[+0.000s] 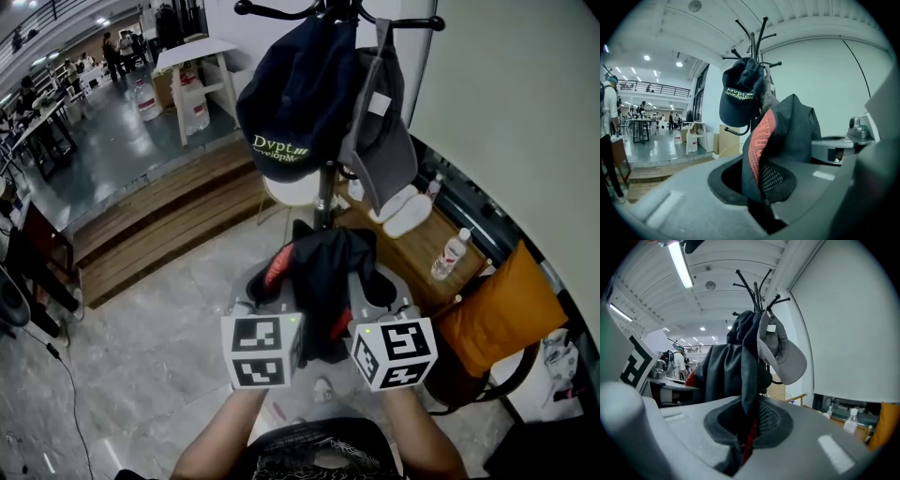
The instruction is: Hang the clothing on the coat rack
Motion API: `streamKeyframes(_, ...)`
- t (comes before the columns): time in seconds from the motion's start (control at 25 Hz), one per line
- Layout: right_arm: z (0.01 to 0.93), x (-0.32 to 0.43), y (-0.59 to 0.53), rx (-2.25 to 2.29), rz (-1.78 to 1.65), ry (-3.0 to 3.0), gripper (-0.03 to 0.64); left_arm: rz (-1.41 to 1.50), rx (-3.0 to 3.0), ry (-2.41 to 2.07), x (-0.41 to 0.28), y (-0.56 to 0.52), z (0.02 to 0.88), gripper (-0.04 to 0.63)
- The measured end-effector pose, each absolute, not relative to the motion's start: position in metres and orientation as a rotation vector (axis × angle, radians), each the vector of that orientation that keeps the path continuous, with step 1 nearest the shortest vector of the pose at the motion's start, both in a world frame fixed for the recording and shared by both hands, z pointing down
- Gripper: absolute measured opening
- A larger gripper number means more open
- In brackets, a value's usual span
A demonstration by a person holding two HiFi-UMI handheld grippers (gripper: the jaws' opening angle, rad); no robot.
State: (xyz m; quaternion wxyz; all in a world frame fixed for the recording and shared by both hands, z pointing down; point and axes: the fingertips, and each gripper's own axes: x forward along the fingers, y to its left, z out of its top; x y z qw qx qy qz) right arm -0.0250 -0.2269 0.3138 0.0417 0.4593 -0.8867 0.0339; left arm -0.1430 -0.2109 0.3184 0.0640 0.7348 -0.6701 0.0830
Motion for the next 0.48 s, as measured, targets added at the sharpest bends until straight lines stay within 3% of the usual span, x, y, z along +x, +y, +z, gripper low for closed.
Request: streamKeyframes(0.48, 0.312, -0.024, -0.263, 1.389, 0.070, -2.725, 0.025, 0.243, 2.194, -2.059, -0.144, -0.247, 0.315, 0.028)
